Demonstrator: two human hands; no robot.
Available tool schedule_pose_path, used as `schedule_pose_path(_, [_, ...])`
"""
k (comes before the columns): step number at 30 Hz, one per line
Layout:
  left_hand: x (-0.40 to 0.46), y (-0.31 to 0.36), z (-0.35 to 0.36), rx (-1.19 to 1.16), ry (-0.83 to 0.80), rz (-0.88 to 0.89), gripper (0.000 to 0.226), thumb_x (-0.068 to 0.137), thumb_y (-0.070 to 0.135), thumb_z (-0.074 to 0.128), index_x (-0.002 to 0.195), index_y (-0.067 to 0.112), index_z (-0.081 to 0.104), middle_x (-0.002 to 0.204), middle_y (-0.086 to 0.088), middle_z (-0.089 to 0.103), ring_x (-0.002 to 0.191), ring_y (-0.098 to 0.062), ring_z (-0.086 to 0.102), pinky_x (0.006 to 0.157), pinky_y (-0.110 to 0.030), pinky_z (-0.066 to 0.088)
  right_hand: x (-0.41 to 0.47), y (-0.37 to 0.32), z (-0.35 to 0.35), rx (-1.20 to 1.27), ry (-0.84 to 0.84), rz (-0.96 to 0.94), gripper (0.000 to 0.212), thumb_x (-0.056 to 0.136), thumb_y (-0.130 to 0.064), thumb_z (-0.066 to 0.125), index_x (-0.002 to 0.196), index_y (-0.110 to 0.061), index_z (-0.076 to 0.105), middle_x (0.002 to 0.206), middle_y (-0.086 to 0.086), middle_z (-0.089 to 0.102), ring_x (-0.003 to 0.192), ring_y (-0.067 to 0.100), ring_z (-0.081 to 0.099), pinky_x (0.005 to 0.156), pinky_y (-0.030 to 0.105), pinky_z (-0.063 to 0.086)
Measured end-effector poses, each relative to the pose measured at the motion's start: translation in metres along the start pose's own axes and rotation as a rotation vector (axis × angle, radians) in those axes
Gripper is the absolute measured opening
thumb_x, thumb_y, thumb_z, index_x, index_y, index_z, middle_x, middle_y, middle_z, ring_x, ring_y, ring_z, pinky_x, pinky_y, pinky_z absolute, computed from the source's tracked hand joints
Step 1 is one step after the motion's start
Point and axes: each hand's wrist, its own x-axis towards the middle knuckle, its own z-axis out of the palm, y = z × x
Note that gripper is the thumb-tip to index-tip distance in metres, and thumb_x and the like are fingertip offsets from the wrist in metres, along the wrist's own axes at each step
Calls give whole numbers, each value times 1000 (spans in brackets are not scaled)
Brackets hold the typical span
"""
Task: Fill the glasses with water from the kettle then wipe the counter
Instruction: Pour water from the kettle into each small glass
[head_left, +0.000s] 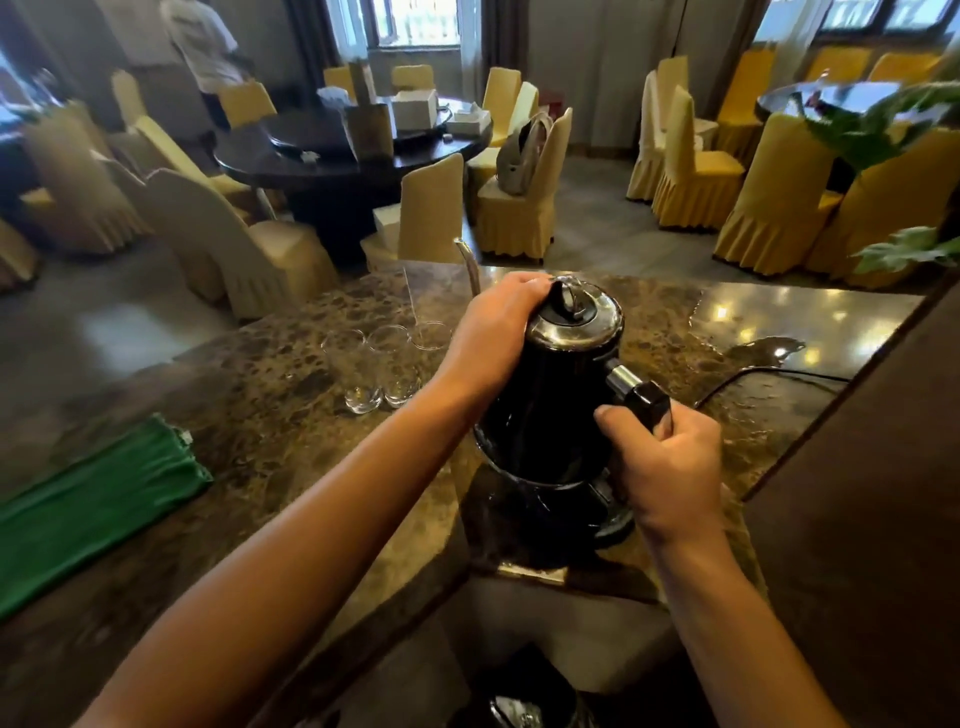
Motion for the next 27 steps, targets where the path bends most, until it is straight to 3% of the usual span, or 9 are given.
schedule_pose_path(2, [1, 4, -13, -24, -1, 4, 29, 100, 24, 49, 111, 16, 74, 116, 1, 72, 114, -13, 65, 107, -44, 47, -2, -5, 15, -12, -32, -3, 53, 81, -10, 73, 40, -28, 45, 41, -17, 37, 39, 3, 31, 41, 24, 30])
schedule_pose_path(5, [-2, 4, -31, -64, 45, 8, 46, 101, 37, 48, 142, 18, 55, 132, 4, 63, 126, -12, 58, 113, -41, 43, -5, -9, 34, -26, -8, -15, 52, 84, -7, 73, 44, -26, 44, 44, -15, 38, 43, 9, 34, 44, 29, 31])
schedule_pose_path(7, [-12, -1, -48, -14, 133, 103, 51, 104, 38, 47, 152, 22, 40, 140, 5, 54, 128, -5, 52, 110, -28, 42, -8, -11, 45, -11, 41, -6, 44, 78, -16, 71, 47, -24, 42, 48, -6, 36, 48, 18, 31, 48, 37, 29])
schedule_pose_path(10, [-27, -27, -82, 86, 260, 227, 48, 104, 34, 48, 149, 21, 41, 139, 4, 52, 122, 2, 53, 96, -15, 46, -10, -14, 59, -13, 84, -6, 46, 77, -19, 70, 45, -25, 37, 49, 0, 32, 48, 18, 26, 47, 37, 25])
schedule_pose_path(14, [-34, -91, -145, 377, 401, 256, 53, 96, 34, 59, 144, 18, 44, 145, -4, 49, 135, -15, 47, 112, -42, 44, -15, -8, 67, 12, 84, -1, 60, 92, -2, 68, 43, -26, 44, 41, -11, 37, 36, 11, 31, 40, 21, 28])
schedule_pose_path(17, [-27, -139, -188, 554, 397, 101, 63, 94, 39, 67, 148, 17, 42, 149, -7, 46, 138, -21, 43, 114, -48, 41, -22, -5, 69, 12, 104, 26, 60, 95, -1, 64, 45, -26, 42, 41, -10, 38, 35, 10, 32, 38, 19, 29])
schedule_pose_path(21, [-5, -180, -219, 330, 266, -241, 106, 80, 56, 78, 161, 24, 18, 159, -7, 36, 141, -23, 41, 114, -48, 41, -31, -2, 76, -9, 140, 68, 53, 95, 0, 63, 53, -19, 37, 40, -7, 36, 34, 12, 29, 38, 23, 25])
schedule_pose_path(24, [15, -195, -223, 235, 152, -309, 125, 68, 67, 81, 162, 29, 7, 161, -10, 35, 148, -27, 35, 119, -53, 34, -37, 3, 79, -51, 167, 86, 53, 94, 1, 64, 53, -17, 35, 42, -2, 34, 37, 15, 28, 40, 25, 24])
schedule_pose_path(27, [35, -204, -219, 222, 128, -303, 123, 66, 65, 83, 161, 31, 11, 156, -8, 43, 145, -28, 39, 118, -53, 36, -42, 6, 80, -107, 152, 112, 47, 93, -2, 66, 57, -12, 38, 47, 7, 33, 43, 19, 28, 43, 29, 26])
